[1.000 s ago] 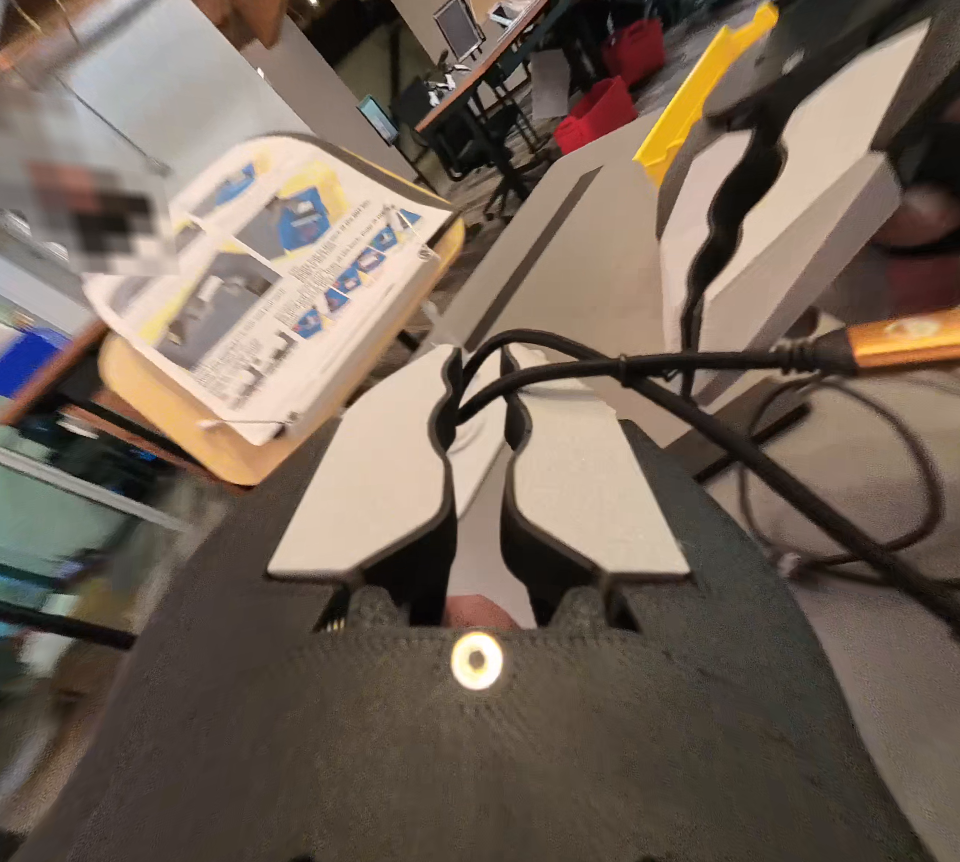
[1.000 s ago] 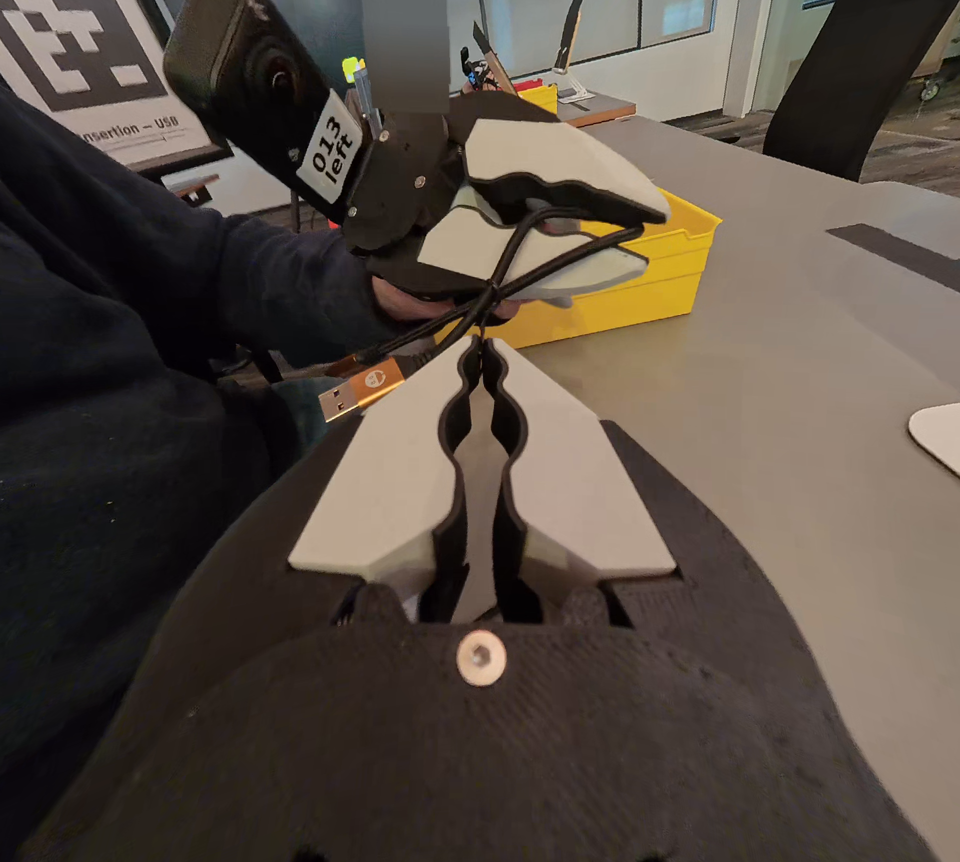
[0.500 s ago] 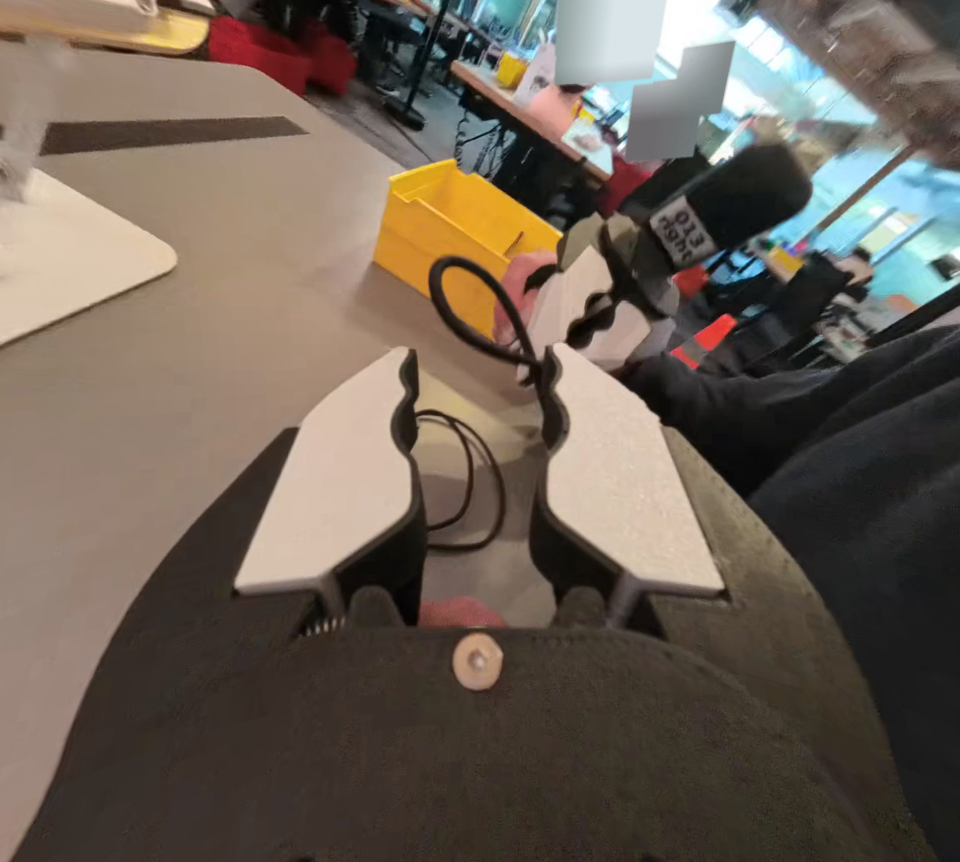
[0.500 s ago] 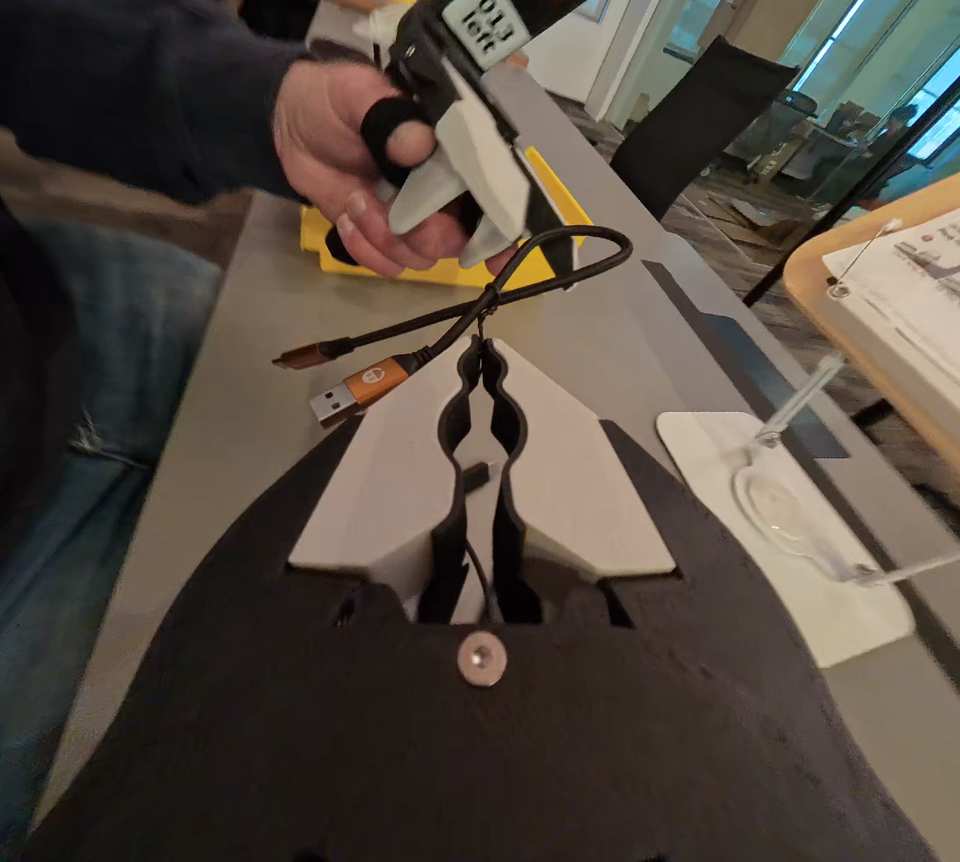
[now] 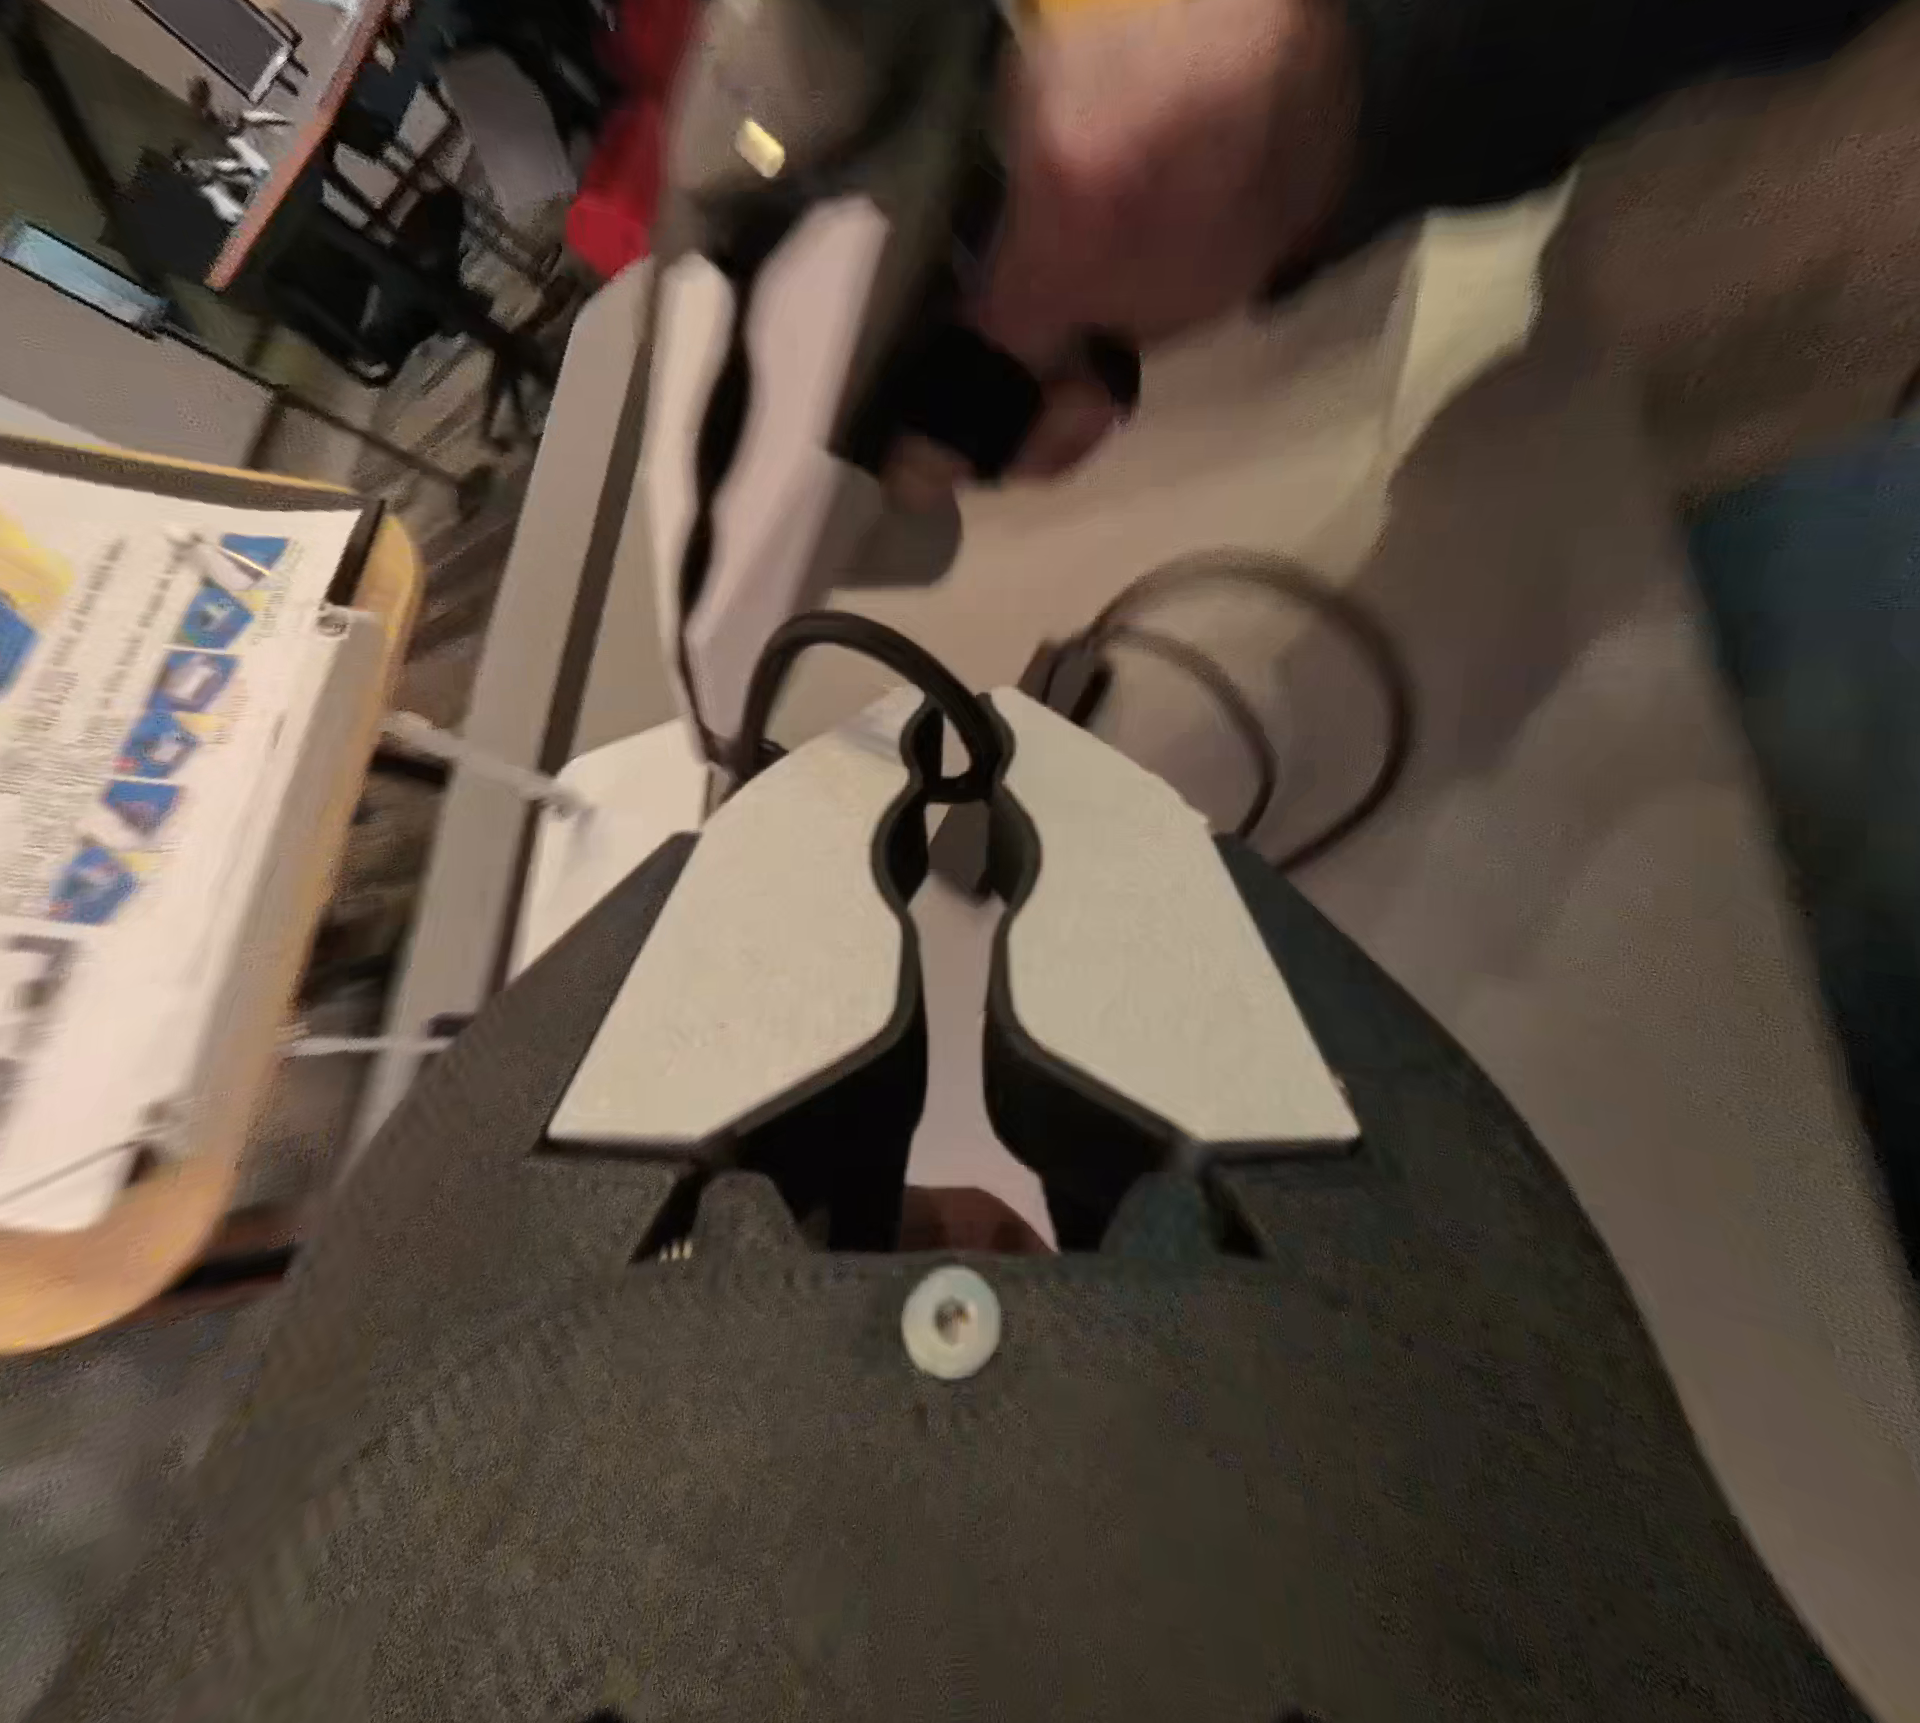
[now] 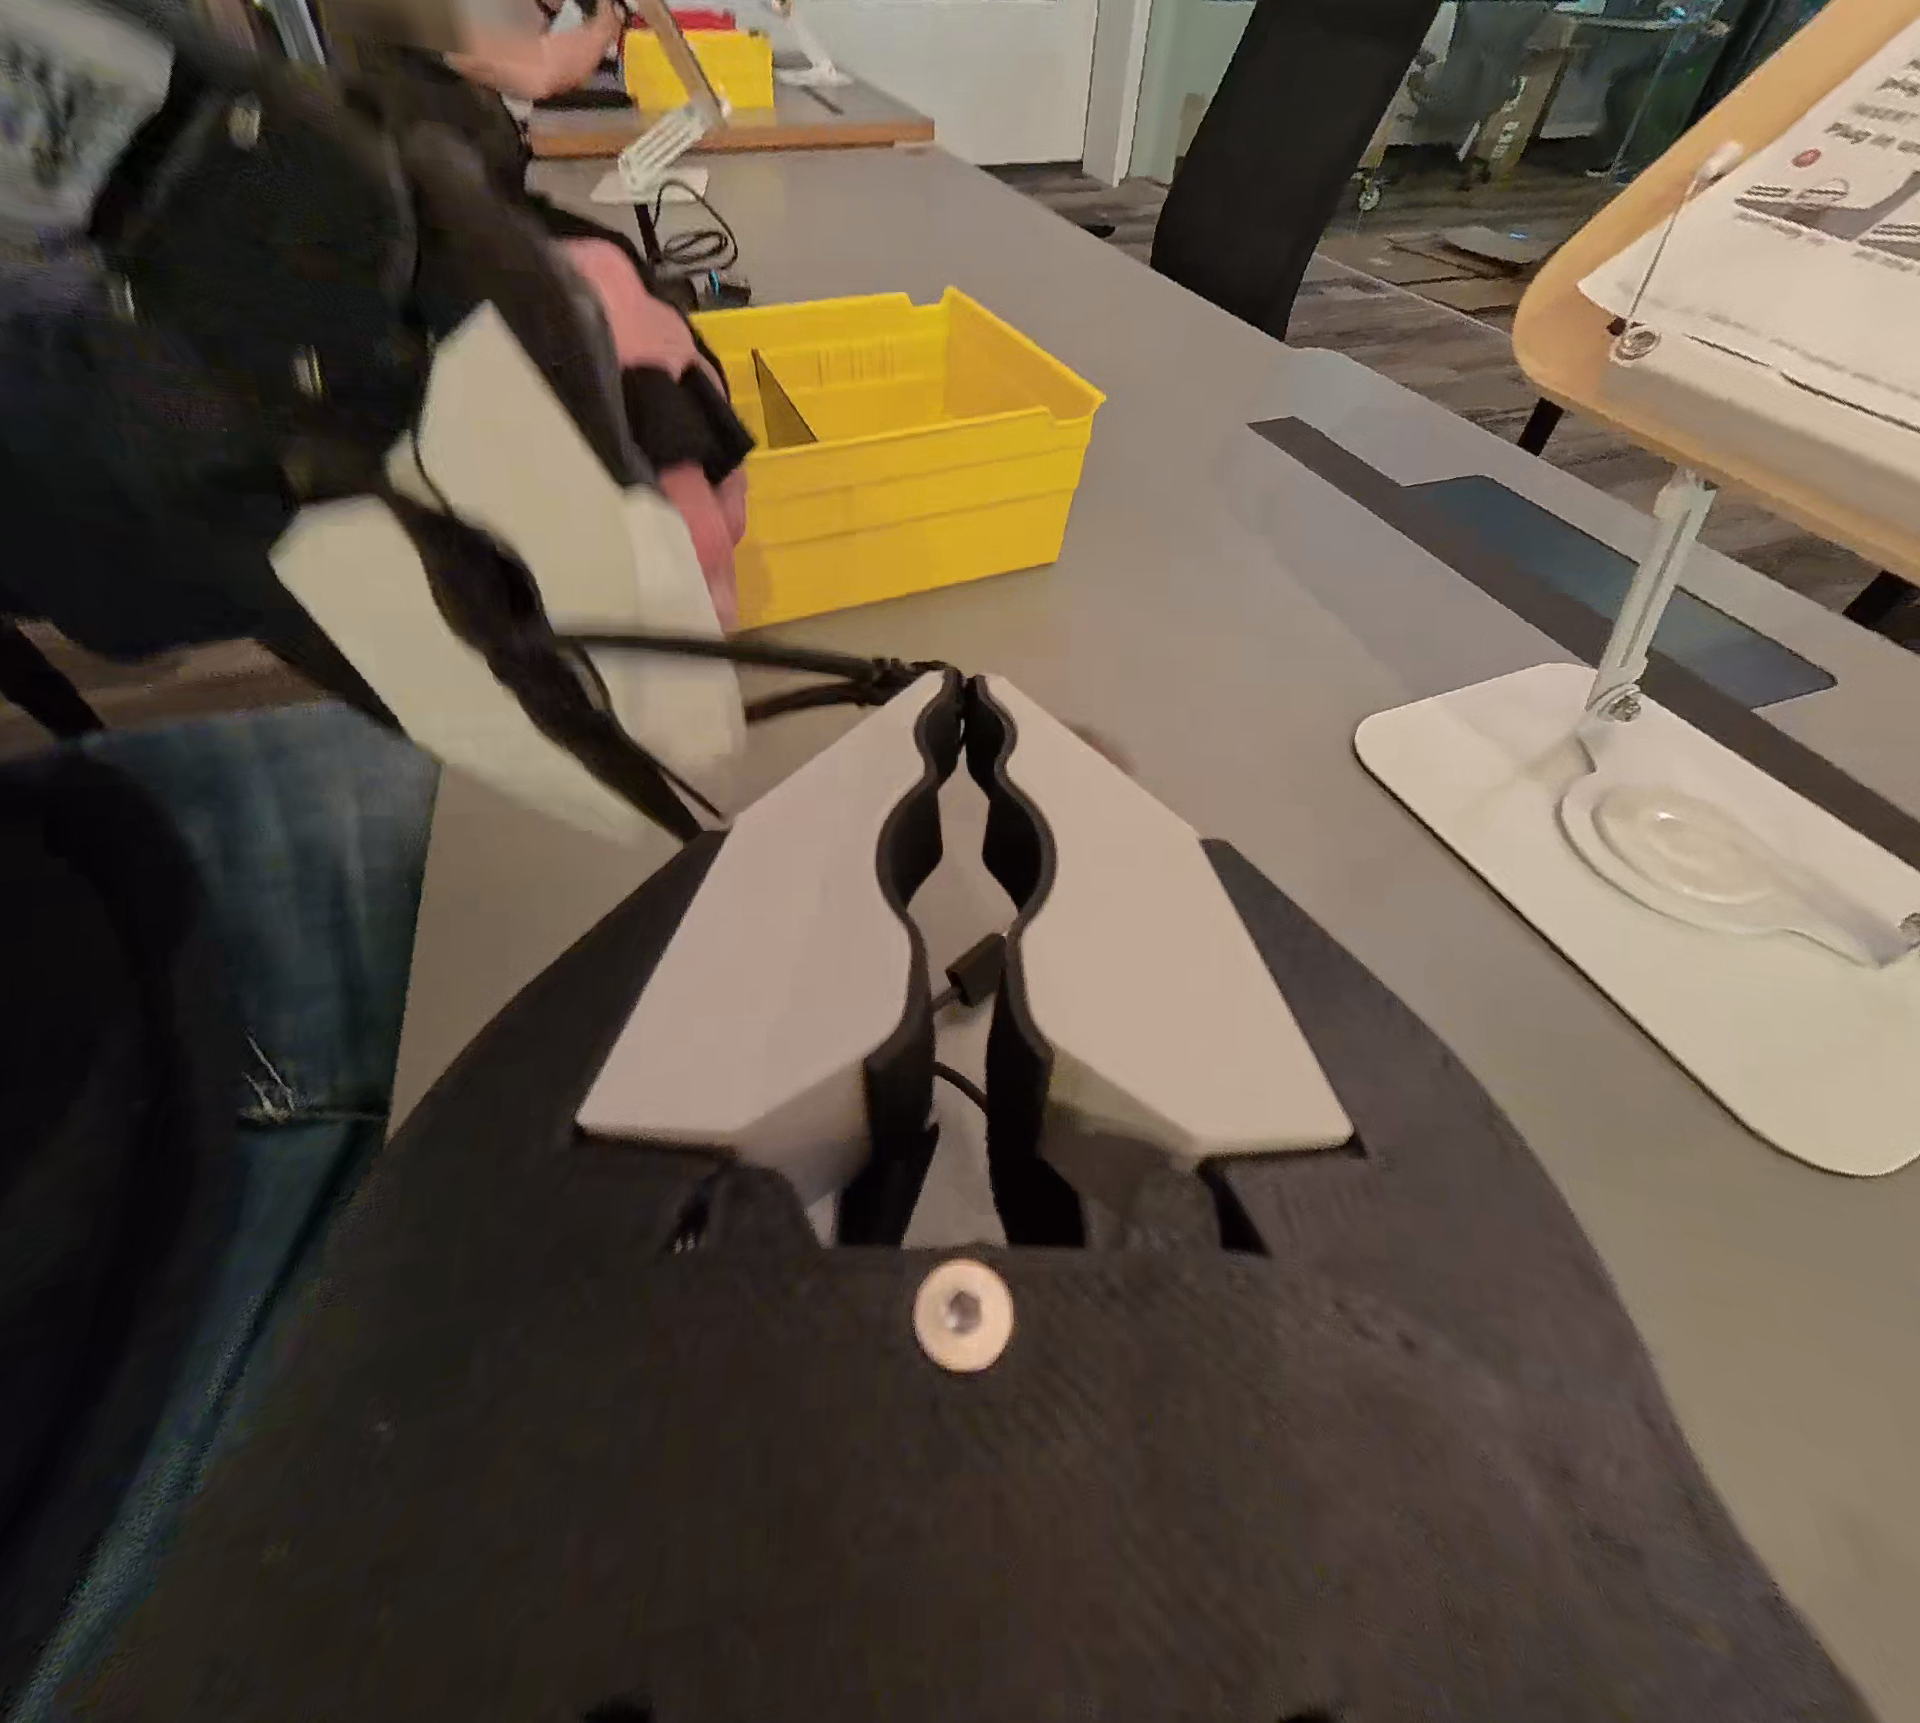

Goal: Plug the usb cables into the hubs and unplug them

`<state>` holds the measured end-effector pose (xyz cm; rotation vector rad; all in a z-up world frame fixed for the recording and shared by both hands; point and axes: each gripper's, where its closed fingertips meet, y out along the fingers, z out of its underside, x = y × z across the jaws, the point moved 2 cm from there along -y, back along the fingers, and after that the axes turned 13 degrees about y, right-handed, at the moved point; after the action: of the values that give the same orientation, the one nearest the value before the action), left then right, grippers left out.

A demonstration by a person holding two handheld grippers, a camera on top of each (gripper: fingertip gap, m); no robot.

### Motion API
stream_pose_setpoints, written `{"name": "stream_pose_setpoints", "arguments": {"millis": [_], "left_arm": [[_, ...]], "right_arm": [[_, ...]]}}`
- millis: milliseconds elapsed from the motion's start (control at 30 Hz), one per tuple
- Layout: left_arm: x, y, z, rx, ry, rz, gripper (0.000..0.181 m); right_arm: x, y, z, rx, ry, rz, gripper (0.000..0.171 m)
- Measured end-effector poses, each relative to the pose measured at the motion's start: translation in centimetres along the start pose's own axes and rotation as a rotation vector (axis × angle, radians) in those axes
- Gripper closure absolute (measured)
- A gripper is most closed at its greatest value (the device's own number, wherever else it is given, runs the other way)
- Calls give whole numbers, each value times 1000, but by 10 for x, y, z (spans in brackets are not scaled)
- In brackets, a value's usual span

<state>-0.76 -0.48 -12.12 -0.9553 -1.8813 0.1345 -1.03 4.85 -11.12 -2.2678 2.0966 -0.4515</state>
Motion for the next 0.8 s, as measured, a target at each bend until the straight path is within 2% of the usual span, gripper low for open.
{"name": "stream_pose_setpoints", "arguments": {"millis": [33,100,167,267,433,633,700,733,800], "left_arm": [[-7,5,9,70,68,6,173],[-14,11,12,61,100,-13,174],[-14,13,21,137,206,-60,175],[-4,13,37,277,306,-149,178],[8,10,45,378,416,-249,181],[15,0,36,322,334,-250,181],[18,-6,30,251,235,-238,181],[19,-9,28,204,153,-221,178],[22,-18,25,102,-52,-183,153]], "right_arm": [[1,1,-1,-13,28,-12,171],[7,0,-5,-56,109,-78,171],[7,-2,-6,-80,161,-117,171],[5,-7,-6,-90,159,-120,171],[12,-13,-9,-90,128,-130,171],[7,-18,-9,-57,38,-66,171],[4,-19,-9,-48,14,-43,171],[3,-19,-9,-52,3,-33,171],[2,-21,-10,-63,-33,-21,171]]}}
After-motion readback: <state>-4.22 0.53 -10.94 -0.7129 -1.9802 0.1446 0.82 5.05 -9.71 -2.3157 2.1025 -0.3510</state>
